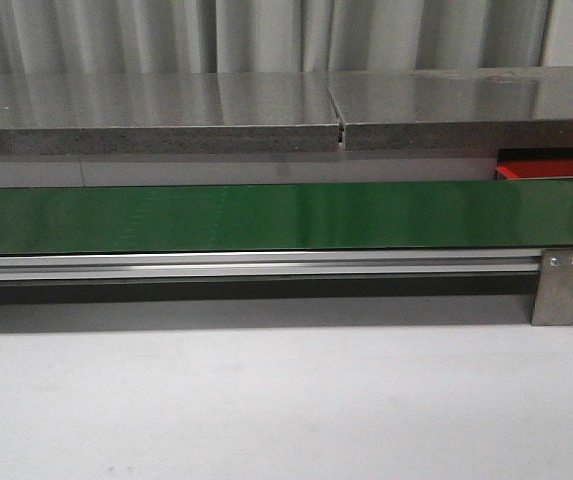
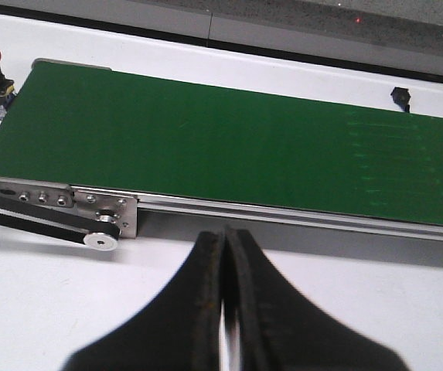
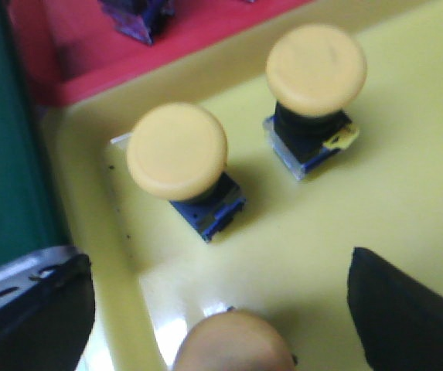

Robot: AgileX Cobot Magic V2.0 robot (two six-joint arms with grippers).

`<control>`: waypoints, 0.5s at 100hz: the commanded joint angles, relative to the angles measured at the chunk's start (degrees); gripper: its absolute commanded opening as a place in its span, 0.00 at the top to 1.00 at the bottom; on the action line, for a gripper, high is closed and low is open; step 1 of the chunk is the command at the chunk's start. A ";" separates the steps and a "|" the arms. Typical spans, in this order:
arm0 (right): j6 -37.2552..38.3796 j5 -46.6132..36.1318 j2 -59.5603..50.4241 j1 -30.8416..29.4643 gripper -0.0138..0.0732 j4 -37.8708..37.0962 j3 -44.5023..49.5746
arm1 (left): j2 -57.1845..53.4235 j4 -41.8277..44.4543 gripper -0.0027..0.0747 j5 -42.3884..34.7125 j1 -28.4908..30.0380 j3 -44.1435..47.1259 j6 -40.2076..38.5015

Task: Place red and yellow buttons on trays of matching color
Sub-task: 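Carry the yellow button over the yellow tray and lower it, then open the right gripper and withdraw it up over the belt's end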

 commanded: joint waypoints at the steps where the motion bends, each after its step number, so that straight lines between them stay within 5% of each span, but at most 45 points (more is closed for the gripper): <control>1: -0.33 -2.07 -4.79 -0.30 0.09 -0.03 -1.33 | 0.08 -0.63 0.99 -3.93 -0.49 -1.65 -0.03; 50: -6.22 21.67 -16.23 6.72 0.09 -5.72 -17.01 | 0.08 -0.63 0.99 -3.93 -0.49 -1.65 -0.03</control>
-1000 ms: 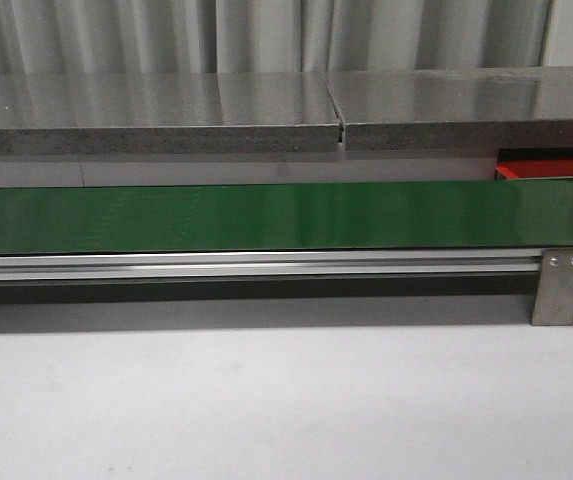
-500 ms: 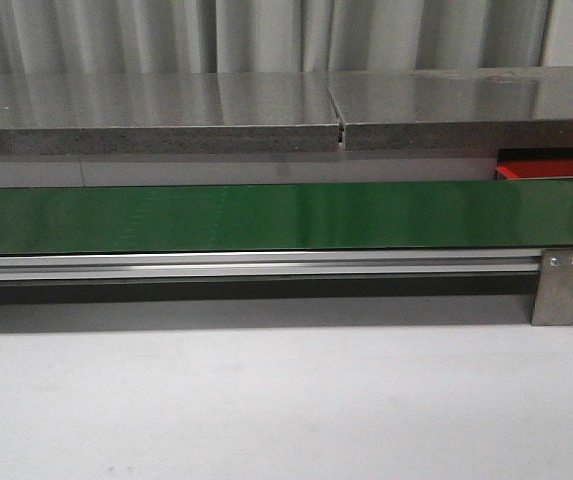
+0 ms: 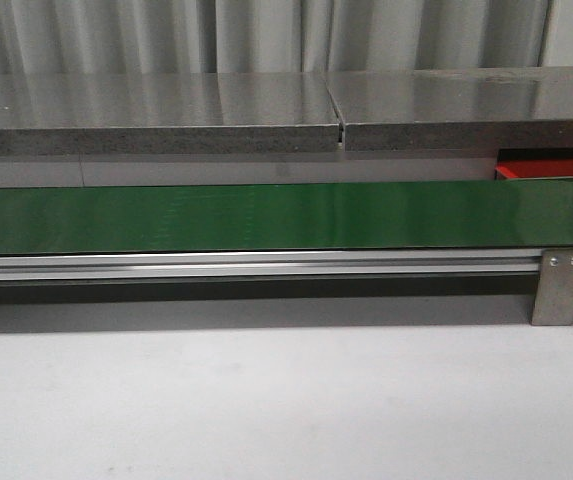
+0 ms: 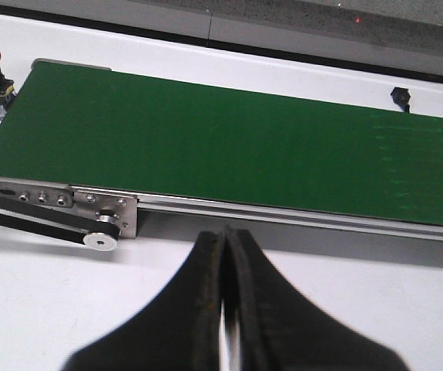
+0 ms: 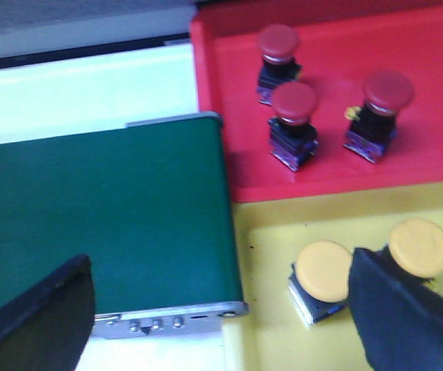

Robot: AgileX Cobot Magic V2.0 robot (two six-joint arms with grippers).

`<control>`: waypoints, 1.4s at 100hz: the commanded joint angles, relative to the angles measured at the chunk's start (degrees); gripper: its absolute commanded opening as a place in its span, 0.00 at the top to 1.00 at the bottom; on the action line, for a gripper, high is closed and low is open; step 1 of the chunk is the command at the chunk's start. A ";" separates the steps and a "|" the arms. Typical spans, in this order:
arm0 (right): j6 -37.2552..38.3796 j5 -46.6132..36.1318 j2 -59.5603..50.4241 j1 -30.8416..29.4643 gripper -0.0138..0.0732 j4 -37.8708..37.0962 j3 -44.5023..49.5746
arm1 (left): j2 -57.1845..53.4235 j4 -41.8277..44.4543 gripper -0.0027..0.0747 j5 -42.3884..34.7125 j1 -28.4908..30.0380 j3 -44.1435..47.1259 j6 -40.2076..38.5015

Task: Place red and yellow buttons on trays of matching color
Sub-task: 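Open the right gripper and withdraw it up over the belt's end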

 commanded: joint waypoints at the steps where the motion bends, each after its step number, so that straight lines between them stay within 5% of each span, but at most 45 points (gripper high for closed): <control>1: -3.02 1.49 -2.71 2.12 0.09 -0.79 -4.06 | 0.08 -0.63 0.99 -3.93 -0.49 -1.65 -0.03; 58: -3.18 13.21 -14.03 8.70 0.11 -3.93 -4.45 | 0.08 -0.63 0.99 -3.93 -0.49 -1.65 -0.03; 72: -3.18 13.28 -15.56 8.70 0.29 -4.39 -4.44 | 0.08 -0.63 0.99 -3.93 -0.49 -1.65 -0.03; 101: -3.18 14.02 -15.88 8.70 0.92 -4.39 -4.44 | 0.08 -0.63 0.99 -3.93 -0.49 -1.65 -0.03; 140: -3.18 14.02 -15.88 8.70 0.92 -4.39 -4.44 | 0.08 -0.63 0.99 -3.93 -0.49 -1.65 -0.03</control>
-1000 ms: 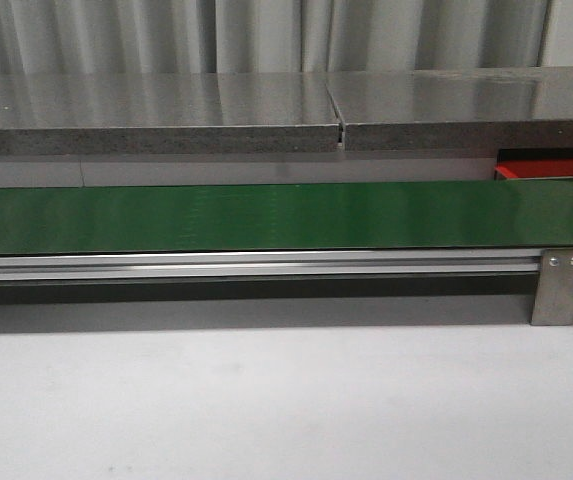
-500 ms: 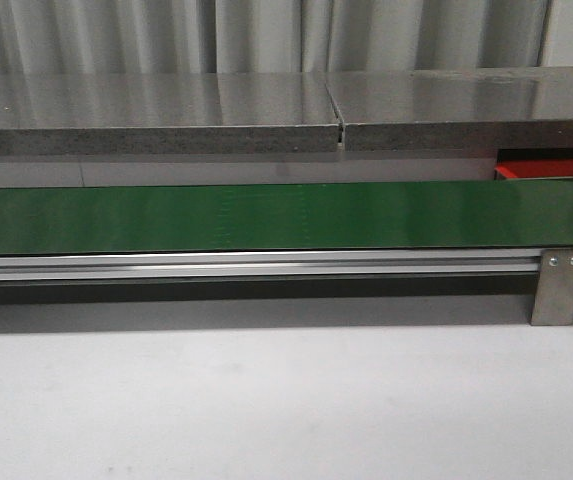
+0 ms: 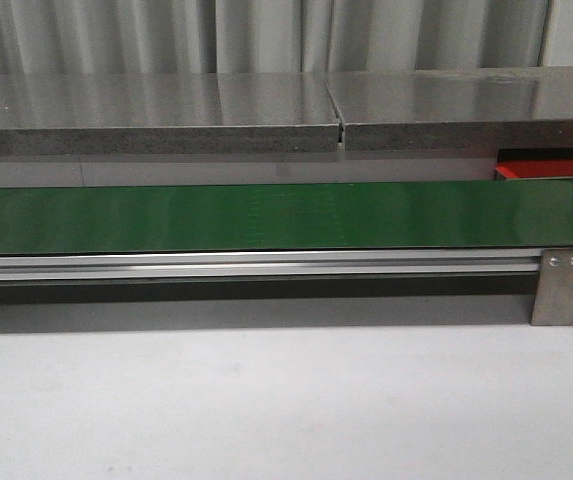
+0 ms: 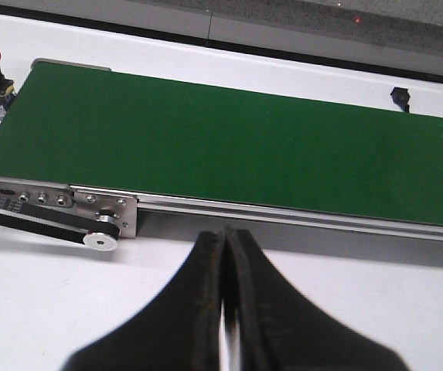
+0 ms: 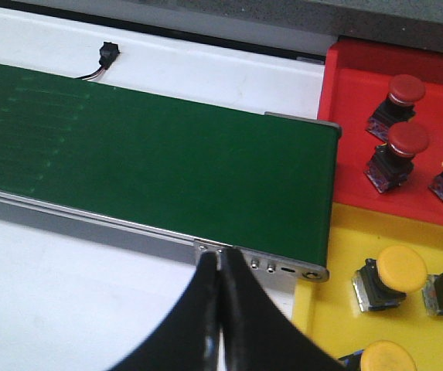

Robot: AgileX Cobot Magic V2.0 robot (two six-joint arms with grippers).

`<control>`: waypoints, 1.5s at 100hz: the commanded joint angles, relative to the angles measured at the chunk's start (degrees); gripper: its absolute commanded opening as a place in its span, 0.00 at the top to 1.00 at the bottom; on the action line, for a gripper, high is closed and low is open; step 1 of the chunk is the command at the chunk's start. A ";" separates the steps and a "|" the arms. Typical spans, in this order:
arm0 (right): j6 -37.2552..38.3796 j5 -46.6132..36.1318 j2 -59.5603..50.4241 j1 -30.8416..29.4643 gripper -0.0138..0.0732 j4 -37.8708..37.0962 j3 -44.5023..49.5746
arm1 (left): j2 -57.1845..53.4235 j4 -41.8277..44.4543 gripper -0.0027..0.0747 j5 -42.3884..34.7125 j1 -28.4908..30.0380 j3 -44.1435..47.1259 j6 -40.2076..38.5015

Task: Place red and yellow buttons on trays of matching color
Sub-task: 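Open the right gripper and withdraw it up over the belt's end, then move the left gripper over a red push-button on the table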

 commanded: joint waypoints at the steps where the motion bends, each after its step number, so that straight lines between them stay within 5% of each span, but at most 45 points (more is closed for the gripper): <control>1: -0.65 -2.91 -0.51 0.06 0.92 0.45 -1.83 | 0.08 -0.63 0.99 -3.93 -0.49 -1.65 -0.03; 82: -0.65 -2.91 -0.51 0.06 0.92 0.45 -1.83 | 0.08 1.23 0.97 -3.93 -0.49 -1.65 -0.03; 92: -0.65 -2.91 -0.51 0.06 0.92 0.45 -1.83 | 0.08 1.23 0.85 -3.93 -0.49 -1.65 -0.03; 111: -0.65 -2.91 -0.51 0.06 0.92 0.45 -1.83 | 0.08 1.23 0.30 -3.93 -0.49 -1.65 -0.03; 119: -0.65 -2.91 -0.51 0.06 0.92 0.45 -1.83 | 0.19 1.23 0.16 -3.93 -0.49 -1.65 -0.03; 150: -0.65 -2.91 -0.51 0.06 0.92 0.45 -1.83 | 0.19 1.10 0.17 -4.09 -0.49 -1.65 -0.03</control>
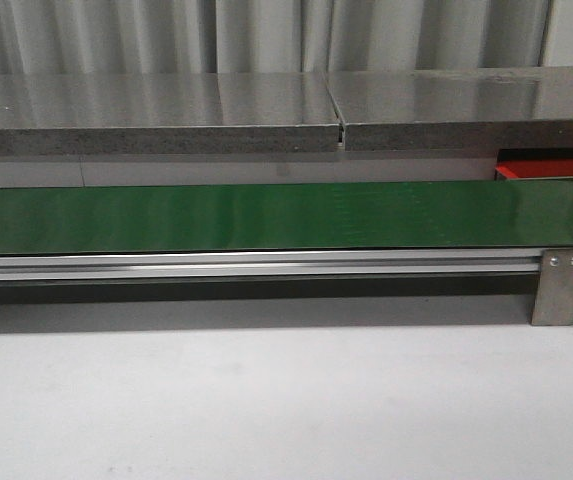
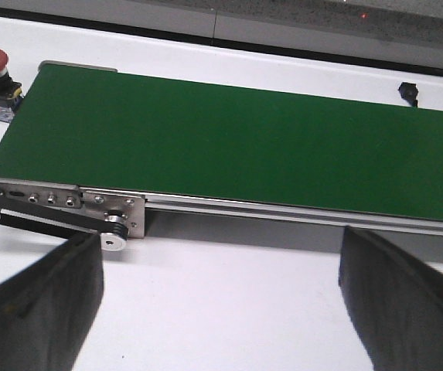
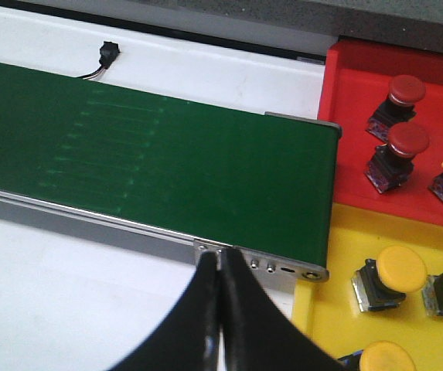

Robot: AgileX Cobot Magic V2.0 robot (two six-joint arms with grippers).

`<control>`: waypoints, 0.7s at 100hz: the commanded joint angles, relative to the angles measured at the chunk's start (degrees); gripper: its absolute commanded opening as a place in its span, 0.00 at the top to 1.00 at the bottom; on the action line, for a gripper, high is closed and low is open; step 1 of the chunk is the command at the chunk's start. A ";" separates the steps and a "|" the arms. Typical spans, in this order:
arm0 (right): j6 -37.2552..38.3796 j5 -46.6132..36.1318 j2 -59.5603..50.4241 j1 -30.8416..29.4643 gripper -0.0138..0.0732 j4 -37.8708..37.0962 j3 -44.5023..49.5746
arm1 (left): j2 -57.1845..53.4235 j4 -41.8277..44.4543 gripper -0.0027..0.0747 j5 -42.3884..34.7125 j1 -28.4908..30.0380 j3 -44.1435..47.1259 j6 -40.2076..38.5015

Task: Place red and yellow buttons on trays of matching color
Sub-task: 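Move the left gripper over a red push-button on the table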

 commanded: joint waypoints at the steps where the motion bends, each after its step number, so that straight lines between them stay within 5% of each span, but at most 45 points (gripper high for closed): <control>1: -0.40 -2.95 -0.51 0.06 0.92 0.45 -1.83 | 0.19 -0.30 0.17 -4.38 -0.49 -1.65 -0.03; 28: -0.40 -2.95 -0.51 0.06 0.92 0.45 -1.83 | 5.68 2.73 0.17 -7.14 4.13 -5.49 -6.66; 70: -0.40 -2.95 -0.51 0.06 0.92 0.45 -1.83 | 34.12 2.52 0.17 -7.20 17.19 -23.49 -6.64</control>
